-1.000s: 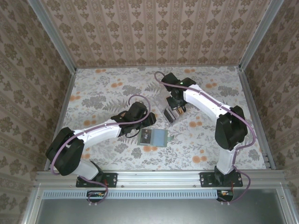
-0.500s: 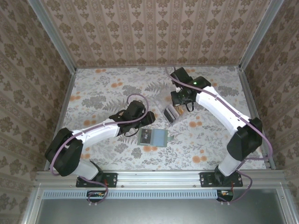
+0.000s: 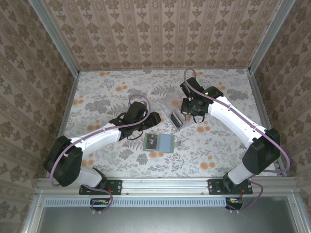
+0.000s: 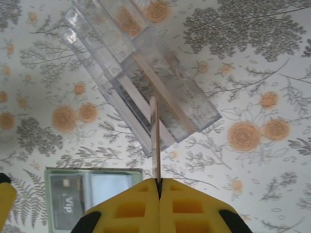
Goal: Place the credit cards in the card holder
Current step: Pick up the credit card from the storage box.
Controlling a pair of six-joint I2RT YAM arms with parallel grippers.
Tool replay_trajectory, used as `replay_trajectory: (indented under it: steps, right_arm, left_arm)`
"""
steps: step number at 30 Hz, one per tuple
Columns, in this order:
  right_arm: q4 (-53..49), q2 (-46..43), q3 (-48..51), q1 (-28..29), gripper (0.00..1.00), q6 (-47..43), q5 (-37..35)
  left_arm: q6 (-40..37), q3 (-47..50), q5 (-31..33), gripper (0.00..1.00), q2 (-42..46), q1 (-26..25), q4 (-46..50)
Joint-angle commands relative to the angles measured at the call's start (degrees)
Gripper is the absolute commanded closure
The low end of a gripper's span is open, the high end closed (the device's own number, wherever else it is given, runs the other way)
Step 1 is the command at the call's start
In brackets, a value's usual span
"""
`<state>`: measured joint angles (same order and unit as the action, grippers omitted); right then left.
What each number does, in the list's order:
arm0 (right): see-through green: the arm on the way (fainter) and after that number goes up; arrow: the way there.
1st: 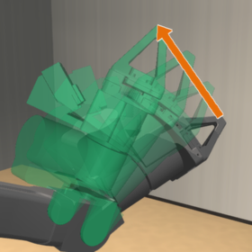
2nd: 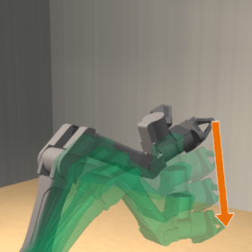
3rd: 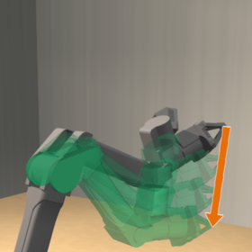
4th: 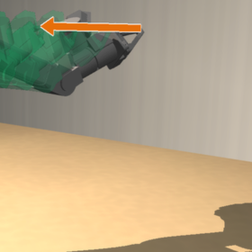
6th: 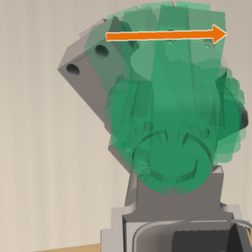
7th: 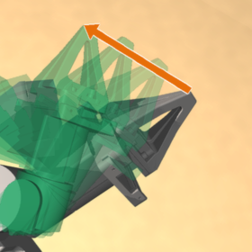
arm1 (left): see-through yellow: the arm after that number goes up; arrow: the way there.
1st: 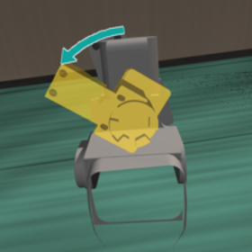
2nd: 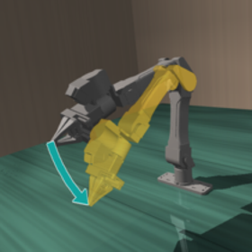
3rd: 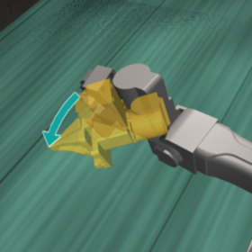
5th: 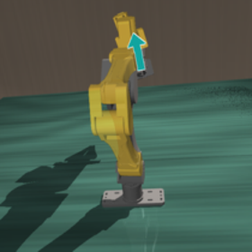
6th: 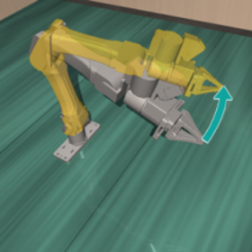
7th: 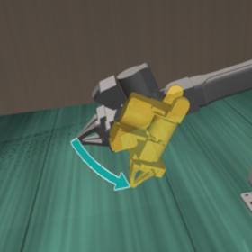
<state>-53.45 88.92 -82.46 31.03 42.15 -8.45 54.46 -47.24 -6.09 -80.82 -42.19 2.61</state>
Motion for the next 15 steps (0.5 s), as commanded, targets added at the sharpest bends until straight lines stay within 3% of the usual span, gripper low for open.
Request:
replay_trajectory:
  steps: [1, 15]
  right_arm:
    - [4.78, -2.7, 1.95, 1.44, 1.0, 5.52, 3.73]
    - [16.78, -4.7, 9.64, 2.99, 1.0, 12.63, 18.03]
  left_arm:
    - [1.85, 1.1, -2.26, 0.38, 0.75, 0.92, -2.76]
    - [6.2, 3.19, -16.45, 0.35, -2.93, 5.35, -16.1]
